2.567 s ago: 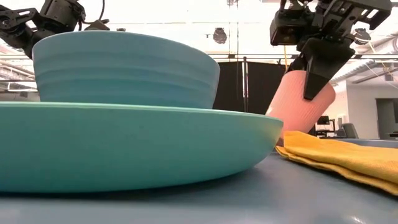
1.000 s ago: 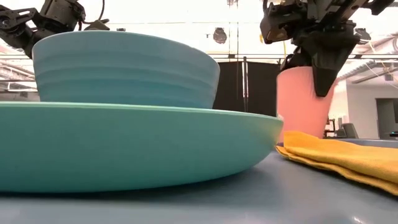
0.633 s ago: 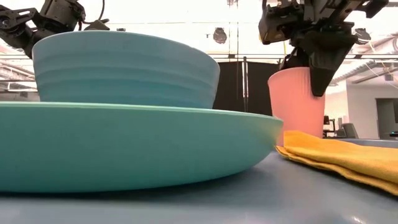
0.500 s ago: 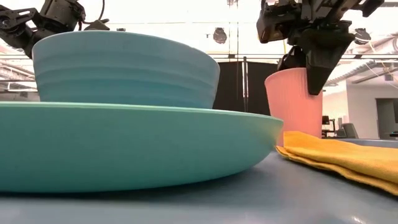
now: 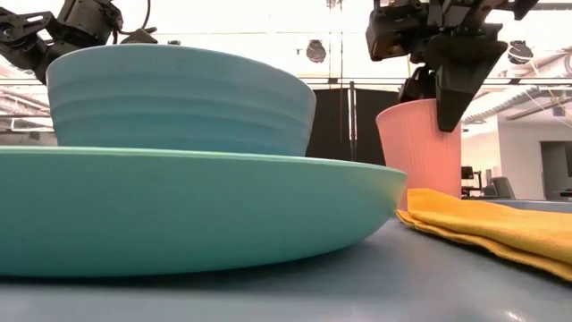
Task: Set up tray
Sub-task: Put the pink cup on the blue serving tray to the top of the yellow napkin
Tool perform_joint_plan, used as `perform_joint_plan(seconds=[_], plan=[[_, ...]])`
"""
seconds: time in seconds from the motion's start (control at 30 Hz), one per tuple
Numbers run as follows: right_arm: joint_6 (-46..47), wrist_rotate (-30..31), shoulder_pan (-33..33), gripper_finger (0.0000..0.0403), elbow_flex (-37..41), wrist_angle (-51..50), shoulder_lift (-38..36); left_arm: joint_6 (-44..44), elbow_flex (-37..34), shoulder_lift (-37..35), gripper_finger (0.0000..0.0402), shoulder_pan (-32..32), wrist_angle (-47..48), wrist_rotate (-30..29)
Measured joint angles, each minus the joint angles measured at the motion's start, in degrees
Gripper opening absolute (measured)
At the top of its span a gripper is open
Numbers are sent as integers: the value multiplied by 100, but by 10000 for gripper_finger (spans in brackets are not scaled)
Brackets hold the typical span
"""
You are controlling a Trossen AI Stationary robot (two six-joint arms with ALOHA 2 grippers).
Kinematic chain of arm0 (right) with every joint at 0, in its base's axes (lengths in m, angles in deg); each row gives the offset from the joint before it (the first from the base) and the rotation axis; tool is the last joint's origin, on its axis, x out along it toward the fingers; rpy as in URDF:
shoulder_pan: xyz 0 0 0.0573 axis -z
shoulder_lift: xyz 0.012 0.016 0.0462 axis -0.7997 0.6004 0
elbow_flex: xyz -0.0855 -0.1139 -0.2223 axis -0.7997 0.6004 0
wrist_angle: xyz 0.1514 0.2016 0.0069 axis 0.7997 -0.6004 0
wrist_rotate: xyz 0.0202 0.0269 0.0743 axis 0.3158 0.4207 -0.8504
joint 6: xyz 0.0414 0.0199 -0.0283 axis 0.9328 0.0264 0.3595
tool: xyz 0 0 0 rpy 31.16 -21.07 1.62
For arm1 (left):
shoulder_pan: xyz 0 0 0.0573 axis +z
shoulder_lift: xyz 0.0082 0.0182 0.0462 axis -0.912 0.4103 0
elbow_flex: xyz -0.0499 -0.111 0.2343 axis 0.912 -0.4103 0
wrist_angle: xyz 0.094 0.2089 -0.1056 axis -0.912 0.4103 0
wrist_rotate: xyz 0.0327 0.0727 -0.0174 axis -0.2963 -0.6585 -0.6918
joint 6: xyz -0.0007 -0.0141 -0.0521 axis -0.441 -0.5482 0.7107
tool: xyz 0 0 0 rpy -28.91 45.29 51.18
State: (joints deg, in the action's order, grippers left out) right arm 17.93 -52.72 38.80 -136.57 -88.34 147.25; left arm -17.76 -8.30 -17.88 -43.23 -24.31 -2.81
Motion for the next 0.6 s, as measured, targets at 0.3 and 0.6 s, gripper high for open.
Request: perform_joint_plan(seconds=[0.3,0.6], plan=[[91,-5,0,160,0,38,-2,6,0,0,81,0,0,0],[303,-5,2,182,-43,464,-291,28,0,0,81,0,-7,0]])
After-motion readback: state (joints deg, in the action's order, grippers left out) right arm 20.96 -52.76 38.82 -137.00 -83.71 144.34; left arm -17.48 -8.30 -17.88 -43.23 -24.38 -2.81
